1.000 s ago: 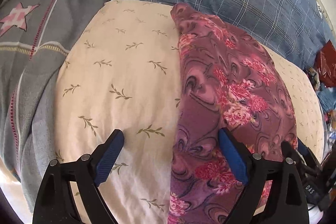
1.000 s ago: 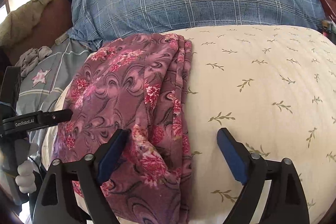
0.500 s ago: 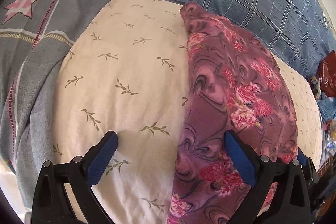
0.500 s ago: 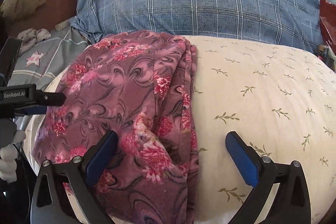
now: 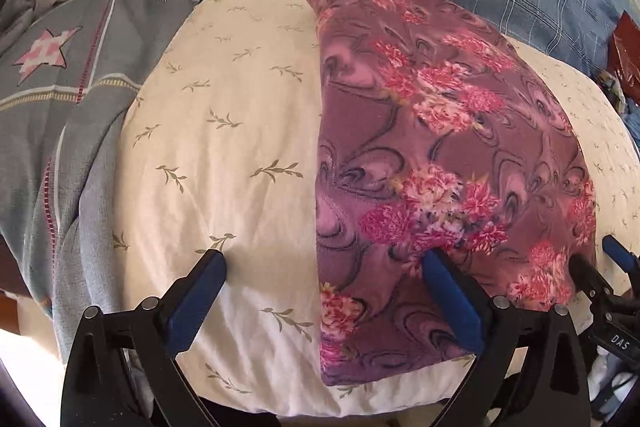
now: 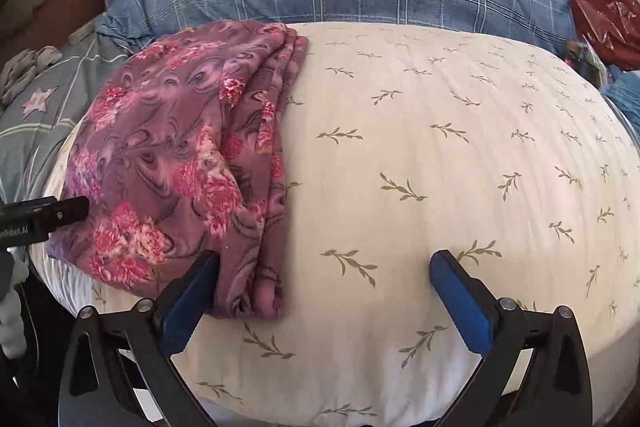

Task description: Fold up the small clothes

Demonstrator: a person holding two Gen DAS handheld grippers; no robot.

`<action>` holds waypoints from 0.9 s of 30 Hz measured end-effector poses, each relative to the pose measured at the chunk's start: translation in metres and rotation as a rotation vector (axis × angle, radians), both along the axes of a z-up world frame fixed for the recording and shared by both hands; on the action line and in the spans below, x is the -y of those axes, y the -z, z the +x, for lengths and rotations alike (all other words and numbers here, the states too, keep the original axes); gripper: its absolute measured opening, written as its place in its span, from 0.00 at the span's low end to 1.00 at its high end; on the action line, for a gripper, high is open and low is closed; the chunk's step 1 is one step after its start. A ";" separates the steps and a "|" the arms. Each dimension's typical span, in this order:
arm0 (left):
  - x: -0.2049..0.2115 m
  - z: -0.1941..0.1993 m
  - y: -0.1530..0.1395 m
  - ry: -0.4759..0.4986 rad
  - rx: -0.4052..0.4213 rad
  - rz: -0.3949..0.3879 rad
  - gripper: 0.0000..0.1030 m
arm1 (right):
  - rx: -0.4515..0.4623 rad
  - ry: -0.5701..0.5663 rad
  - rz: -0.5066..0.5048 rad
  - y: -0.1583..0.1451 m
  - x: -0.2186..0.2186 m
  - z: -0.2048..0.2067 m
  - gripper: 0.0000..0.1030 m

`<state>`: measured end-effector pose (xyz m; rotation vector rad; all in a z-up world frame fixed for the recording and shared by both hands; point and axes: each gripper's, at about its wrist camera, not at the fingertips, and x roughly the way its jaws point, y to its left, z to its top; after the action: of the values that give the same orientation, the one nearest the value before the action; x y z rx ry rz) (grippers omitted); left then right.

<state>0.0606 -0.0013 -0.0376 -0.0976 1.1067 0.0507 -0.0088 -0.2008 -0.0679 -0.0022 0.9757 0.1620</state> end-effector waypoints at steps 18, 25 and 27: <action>0.029 -0.080 -0.057 -0.018 0.255 0.113 0.95 | 0.073 0.058 0.032 -0.059 0.018 -0.033 1.00; 0.047 -0.124 -0.086 -0.003 0.318 0.115 0.95 | 0.219 0.053 0.002 -0.098 0.020 -0.069 1.00; 0.052 -0.133 -0.091 0.010 0.330 0.128 0.95 | 0.239 0.039 -0.013 -0.103 0.018 -0.077 1.00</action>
<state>-0.0723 -0.0533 0.0531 0.0141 0.7720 0.0930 -0.0859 -0.2187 0.0355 -0.0141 0.7380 0.1159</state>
